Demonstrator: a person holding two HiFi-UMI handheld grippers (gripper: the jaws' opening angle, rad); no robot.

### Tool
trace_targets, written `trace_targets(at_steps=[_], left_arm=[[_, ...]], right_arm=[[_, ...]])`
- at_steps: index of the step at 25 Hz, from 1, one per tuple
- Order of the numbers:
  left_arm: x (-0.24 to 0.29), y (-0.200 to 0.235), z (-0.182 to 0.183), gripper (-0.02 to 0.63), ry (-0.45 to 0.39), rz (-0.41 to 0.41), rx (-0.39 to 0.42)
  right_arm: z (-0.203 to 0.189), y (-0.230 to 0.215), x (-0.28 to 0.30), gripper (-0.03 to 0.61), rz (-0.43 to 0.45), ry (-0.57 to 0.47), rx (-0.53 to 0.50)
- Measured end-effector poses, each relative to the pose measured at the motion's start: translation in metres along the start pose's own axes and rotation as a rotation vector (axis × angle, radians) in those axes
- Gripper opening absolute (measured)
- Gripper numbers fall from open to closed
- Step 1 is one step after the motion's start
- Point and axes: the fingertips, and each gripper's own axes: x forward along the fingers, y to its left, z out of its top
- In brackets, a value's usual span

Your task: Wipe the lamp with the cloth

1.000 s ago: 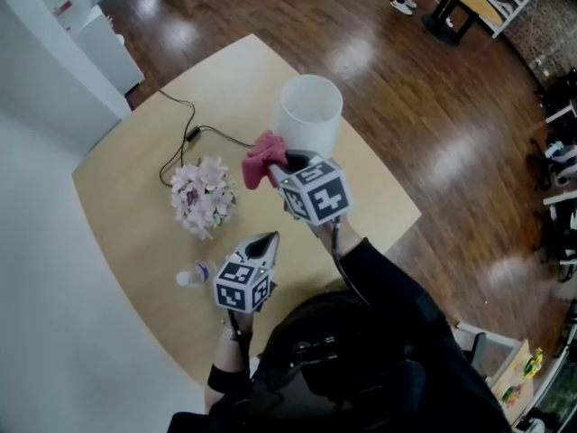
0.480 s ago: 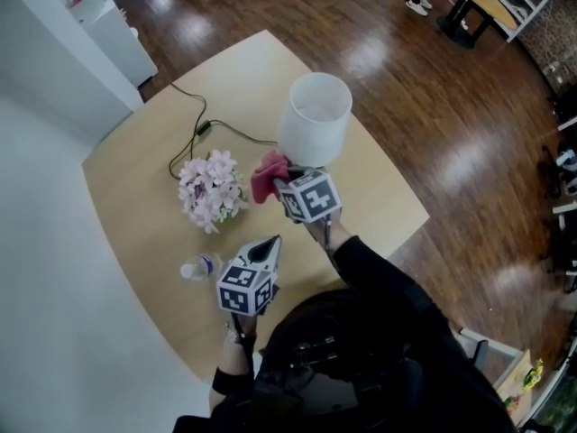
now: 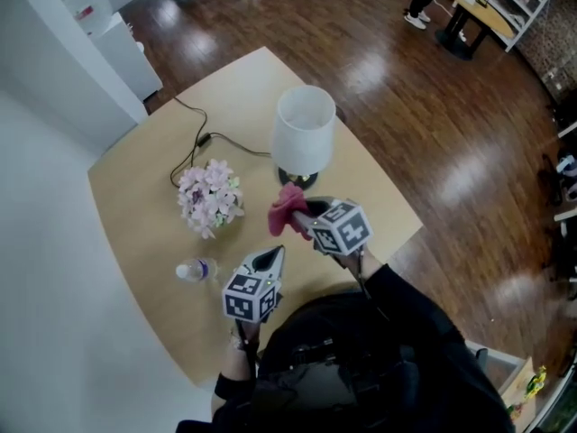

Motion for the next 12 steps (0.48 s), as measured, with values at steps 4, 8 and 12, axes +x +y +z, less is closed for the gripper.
trace_targets(at_steps=[4,8,12], left_arm=[[0.008,-0.022,0.002,0.002,-0.013,-0.014,0.028],[0.015,-0.04,0.008,0.002,-0.033,-0.006,0.035],[0.031,-0.052,0.018,0.002,-0.042,0.03,0.04]], right_arm=[[0.034,-0.014,-0.076,0.077,-0.065,-0.161,-0.06],[0.078,-0.053,-0.119,0.077,-0.139,-0.261,-0.106],[0.122,-0.084,-0.131,0.077,-0.121,-0.313,-0.152]])
